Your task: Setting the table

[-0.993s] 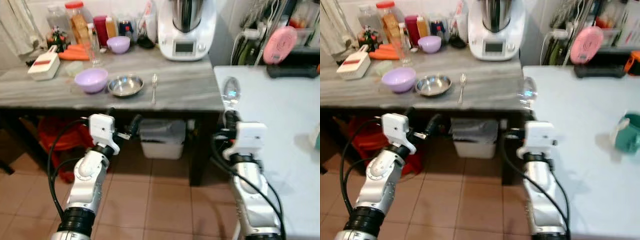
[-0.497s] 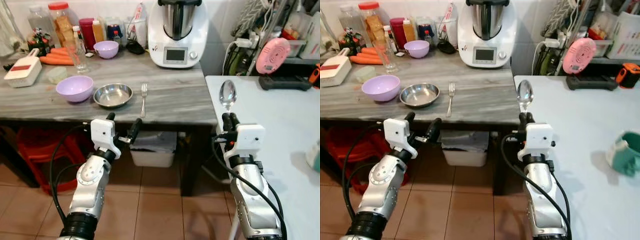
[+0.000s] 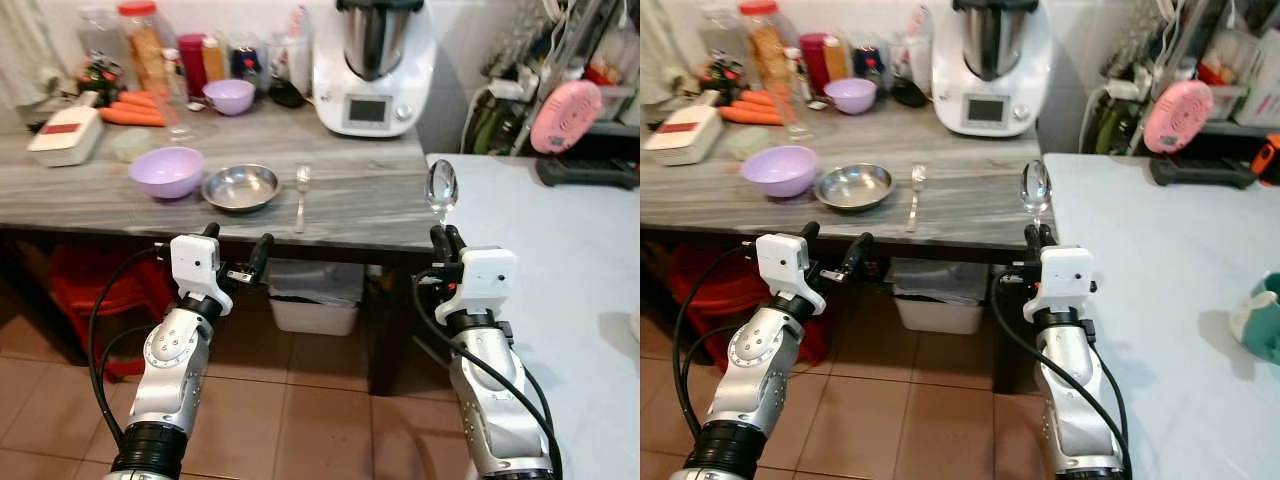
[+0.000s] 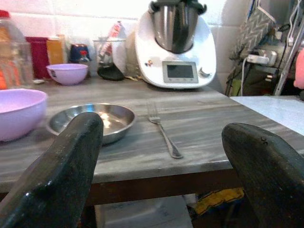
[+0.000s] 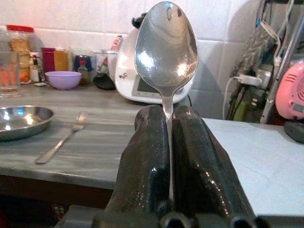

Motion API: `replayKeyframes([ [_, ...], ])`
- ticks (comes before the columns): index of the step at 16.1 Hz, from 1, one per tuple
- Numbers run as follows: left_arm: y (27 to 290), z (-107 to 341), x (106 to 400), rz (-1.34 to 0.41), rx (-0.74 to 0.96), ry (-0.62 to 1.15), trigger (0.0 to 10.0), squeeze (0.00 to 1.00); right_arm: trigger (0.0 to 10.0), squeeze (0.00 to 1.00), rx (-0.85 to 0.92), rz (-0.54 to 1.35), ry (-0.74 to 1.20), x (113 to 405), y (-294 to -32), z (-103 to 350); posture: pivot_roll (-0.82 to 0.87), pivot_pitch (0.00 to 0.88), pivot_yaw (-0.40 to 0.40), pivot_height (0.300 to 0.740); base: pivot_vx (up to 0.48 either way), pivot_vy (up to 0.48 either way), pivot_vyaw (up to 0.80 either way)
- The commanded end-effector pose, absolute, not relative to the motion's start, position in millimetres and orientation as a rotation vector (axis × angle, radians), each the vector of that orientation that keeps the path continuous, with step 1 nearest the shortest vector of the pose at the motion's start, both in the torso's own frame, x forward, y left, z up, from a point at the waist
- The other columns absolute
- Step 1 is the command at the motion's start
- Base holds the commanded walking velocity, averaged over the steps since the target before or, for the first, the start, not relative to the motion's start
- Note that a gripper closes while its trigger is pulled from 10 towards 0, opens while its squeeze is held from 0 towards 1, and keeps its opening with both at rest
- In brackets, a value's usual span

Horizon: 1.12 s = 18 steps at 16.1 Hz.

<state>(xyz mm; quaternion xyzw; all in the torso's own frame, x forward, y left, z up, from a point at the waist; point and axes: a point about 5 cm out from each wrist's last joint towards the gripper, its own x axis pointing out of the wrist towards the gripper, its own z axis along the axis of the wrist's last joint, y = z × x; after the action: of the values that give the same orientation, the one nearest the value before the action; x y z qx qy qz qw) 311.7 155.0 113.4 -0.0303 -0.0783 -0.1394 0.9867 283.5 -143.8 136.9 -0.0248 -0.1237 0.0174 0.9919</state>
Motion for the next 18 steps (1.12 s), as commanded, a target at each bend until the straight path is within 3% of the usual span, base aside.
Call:
replayKeyframes([
  [1,158.3,114.0,312.0,-0.281,-0.051,-0.152,10.0,0.00,10.0,0.00,-0.045,0.039,-0.261,284.4,-142.2,141.5,0.02,0.000,0.009,0.740,0.000,0.270,0.00],
  [18,155.3,112.6,311.4,-0.284,-0.052,-0.148,10.0,0.00,10.0,0.00,-0.055,0.049,-0.267,287.6,-140.4,143.3,0.02,0.000,0.003,0.740,0.000,0.340,0.00],
])
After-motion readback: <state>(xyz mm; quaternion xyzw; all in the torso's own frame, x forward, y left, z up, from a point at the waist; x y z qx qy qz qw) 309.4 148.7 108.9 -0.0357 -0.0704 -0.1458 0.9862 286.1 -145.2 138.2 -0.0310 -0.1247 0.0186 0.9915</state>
